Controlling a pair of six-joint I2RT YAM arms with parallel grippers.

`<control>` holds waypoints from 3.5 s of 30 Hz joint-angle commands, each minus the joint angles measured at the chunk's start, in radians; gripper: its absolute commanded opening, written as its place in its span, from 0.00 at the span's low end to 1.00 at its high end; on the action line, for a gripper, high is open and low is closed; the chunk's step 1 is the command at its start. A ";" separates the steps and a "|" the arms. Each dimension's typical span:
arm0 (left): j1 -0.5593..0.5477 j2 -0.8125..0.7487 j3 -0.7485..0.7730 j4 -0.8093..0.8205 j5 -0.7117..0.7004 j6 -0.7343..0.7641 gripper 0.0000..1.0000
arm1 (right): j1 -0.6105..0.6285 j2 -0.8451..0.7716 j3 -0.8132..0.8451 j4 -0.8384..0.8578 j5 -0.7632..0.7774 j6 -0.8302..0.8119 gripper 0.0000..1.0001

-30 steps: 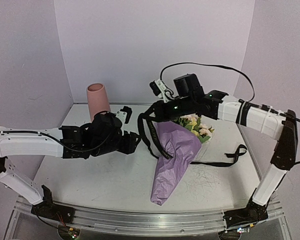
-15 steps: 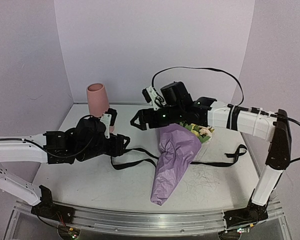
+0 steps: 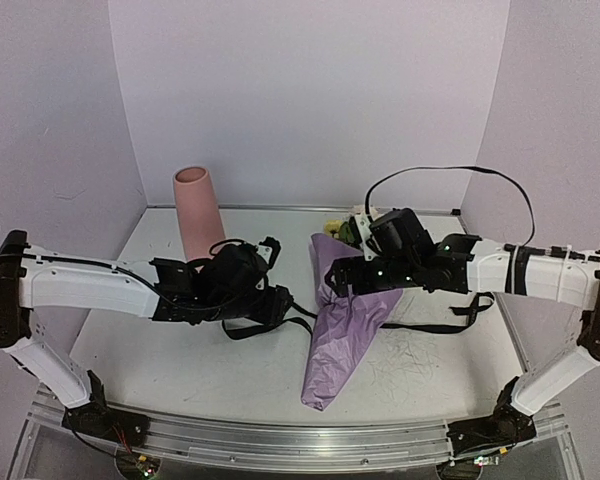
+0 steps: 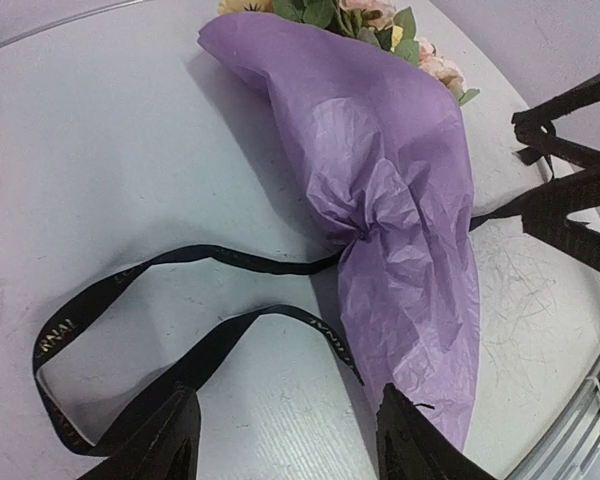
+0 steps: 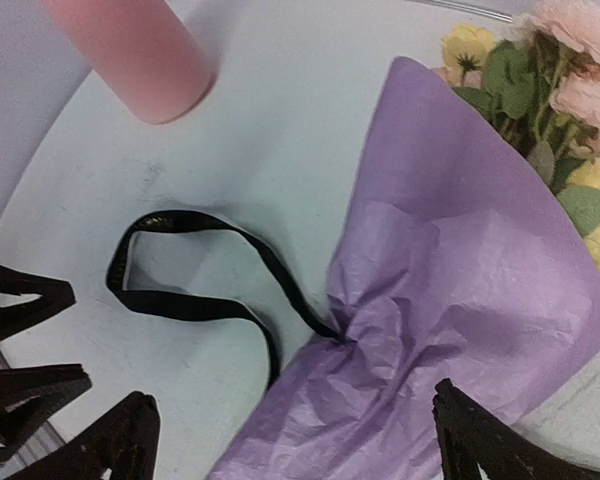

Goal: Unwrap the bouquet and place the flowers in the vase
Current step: Unfold the wrapping paper at the center of the board.

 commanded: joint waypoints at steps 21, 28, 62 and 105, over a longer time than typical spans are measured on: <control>-0.008 0.375 0.342 0.095 0.207 -0.034 0.56 | -0.270 -0.100 -0.284 0.009 -0.015 0.034 0.56; -0.008 0.437 0.394 0.052 0.110 -0.015 0.56 | -0.301 -0.029 -0.282 0.078 -0.096 0.043 0.52; 0.005 0.577 0.341 -0.054 0.027 -0.078 0.32 | -0.317 -0.038 -0.329 0.125 -0.178 0.105 0.54; -0.009 0.312 0.279 -0.005 0.074 0.015 0.27 | -0.318 0.026 -0.445 0.361 -0.450 0.362 0.12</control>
